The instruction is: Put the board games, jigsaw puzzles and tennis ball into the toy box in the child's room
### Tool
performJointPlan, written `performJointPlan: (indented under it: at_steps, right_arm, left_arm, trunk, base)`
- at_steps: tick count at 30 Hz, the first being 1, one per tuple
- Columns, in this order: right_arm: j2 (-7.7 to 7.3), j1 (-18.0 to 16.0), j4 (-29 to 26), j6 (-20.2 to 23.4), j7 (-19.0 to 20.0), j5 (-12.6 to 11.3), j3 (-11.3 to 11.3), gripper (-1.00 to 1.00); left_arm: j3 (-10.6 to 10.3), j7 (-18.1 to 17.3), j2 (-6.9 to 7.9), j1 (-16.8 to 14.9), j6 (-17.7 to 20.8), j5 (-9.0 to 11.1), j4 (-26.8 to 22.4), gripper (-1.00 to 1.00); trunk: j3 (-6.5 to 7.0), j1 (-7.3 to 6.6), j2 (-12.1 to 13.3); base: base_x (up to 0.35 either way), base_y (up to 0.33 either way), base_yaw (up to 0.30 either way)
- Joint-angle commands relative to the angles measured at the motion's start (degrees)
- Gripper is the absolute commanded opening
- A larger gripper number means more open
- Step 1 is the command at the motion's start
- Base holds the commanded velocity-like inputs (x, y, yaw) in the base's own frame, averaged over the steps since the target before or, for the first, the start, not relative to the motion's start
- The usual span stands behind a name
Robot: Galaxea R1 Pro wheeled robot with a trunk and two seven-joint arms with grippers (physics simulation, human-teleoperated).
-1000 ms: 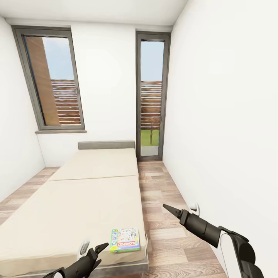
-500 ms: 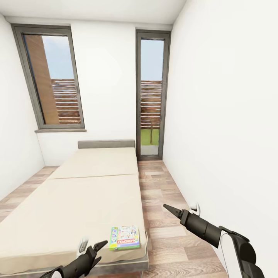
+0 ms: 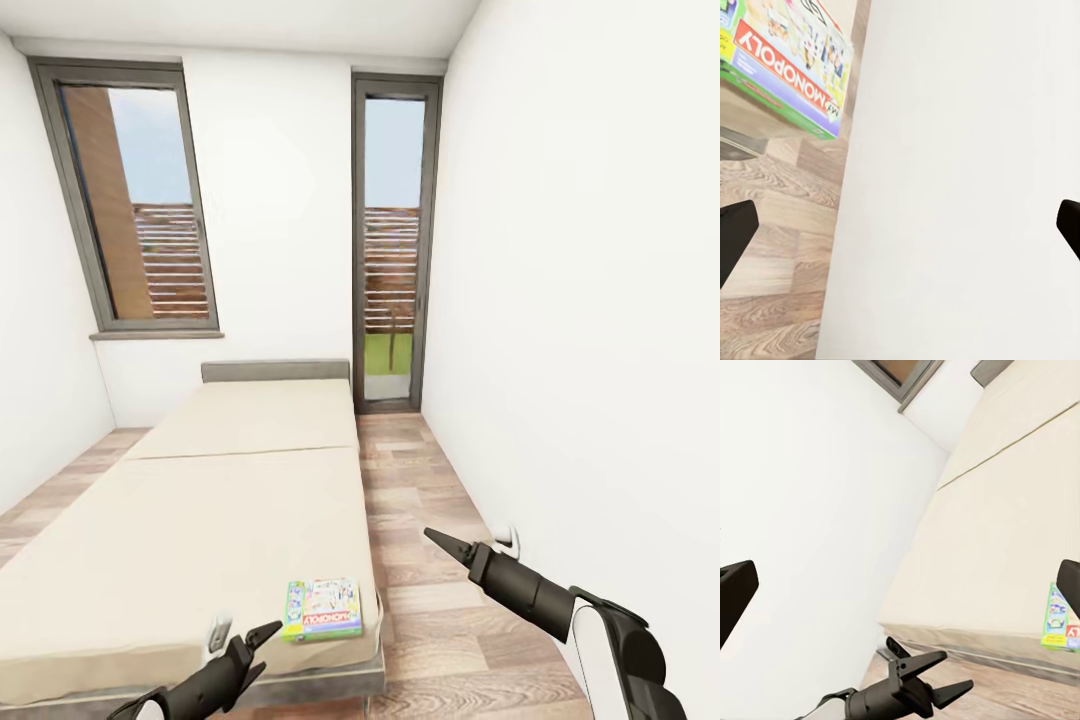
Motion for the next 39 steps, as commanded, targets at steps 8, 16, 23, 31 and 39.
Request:
performJointPlan:
  at_steps: [8, 16, 23, 31, 39]
  right_arm:
    - [0.12, -0.08, -0.04, 0.23, 0.39, 0.22, -0.05, 1.0]
    - [0.13, -0.05, -0.09, 0.16, 0.34, 0.24, -0.08, 1.0]
    - [0.08, -0.06, -0.08, 0.07, 0.3, 0.24, -0.14, 1.0]
    - [0.18, -0.09, -0.01, -0.18, 0.13, 0.28, 0.16, 1.0]
    - [0.2, -0.13, -0.01, -0.21, 0.02, 0.28, 0.22, 1.0]
  left_arm:
    - [-0.18, -0.4, -0.06, -0.05, 0.65, 0.0, 0.02, 1.0]
    - [-0.35, -0.85, 0.09, -0.05, 0.76, -0.03, -0.03, 1.0]
    - [-0.52, -1.93, 0.47, -0.05, 0.86, -0.03, -0.37, 1.0]
    - [-1.06, -9.78, 1.35, -0.05, 0.87, -0.04, -0.8, 1.0]
    - [-1.09, -15.98, 3.87, -0.05, 0.94, 0.01, -0.84, 1.0]
  trunk:
    - [-1.51, 1.76, -3.26]
    - [-2.94, 3.52, -6.47]
    - [-4.2, 5.06, -9.28]
    - [-5.64, 6.81, -12.49]
    - [-7.07, 8.57, -15.69]
  base:
    - [0.0, 0.0, 0.0]
    - [0.0, 0.0, 0.0]
    - [0.0, 0.0, 0.0]
    - [0.0, 0.0, 0.0]
    - [0.0, 0.0, 0.0]
